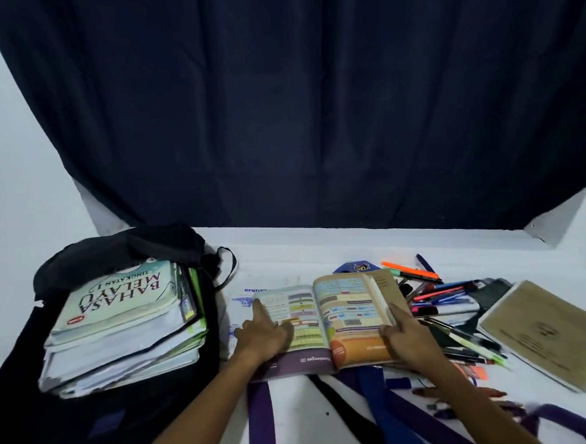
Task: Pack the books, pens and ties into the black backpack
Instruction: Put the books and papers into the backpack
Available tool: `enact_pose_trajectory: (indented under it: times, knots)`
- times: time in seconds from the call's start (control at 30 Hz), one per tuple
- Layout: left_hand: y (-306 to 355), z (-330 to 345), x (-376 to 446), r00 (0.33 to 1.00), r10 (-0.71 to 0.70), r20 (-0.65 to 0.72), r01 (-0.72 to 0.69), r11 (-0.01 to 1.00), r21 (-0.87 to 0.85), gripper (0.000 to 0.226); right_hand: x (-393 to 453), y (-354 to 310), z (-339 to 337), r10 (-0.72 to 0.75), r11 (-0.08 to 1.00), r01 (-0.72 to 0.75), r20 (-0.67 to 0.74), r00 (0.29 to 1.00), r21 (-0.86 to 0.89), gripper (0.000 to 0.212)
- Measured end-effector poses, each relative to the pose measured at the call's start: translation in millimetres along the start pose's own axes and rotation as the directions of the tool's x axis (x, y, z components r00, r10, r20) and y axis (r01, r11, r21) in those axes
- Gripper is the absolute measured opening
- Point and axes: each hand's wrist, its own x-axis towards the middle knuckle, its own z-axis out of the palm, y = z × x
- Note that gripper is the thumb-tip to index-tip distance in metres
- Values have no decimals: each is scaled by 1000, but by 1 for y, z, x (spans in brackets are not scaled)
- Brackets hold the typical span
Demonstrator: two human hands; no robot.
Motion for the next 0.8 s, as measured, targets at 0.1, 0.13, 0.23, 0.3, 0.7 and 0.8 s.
enact_pose_trajectory:
  times: [0.1, 0.13, 0.23, 0.3, 0.7, 0.8]
  knots:
    - [-5, -4, 0, 998, -54, -45, 44, 980, -196, 78, 0, -6, 4, 7, 999, -5, -55, 998, 32, 55]
    - [-3, -7, -6, 995, -67, -68, 46, 963, -267, 69, 0, -8, 4, 18, 995, -10, -80, 997, 101, 55]
    - [5, -18, -21, 992, -88, -86, 32, 862, -506, 44, 1, -11, -3, 117, 909, -68, -96, 988, 411, 49]
    - [2, -20, -14, 993, -115, -33, 59, 709, -703, 65, 3, -12, -8, 174, 787, -103, -58, 983, 609, 35]
    - [15, -33, -21, 979, 112, 171, 71, 597, -799, 52, -37, -81, 26, -212, 726, 37, 172, 962, 687, 32]
    - [7, -23, -18, 982, 113, 150, 32, 688, -725, 49, -31, -72, 46, -176, 908, 122, 99, 979, 402, 27]
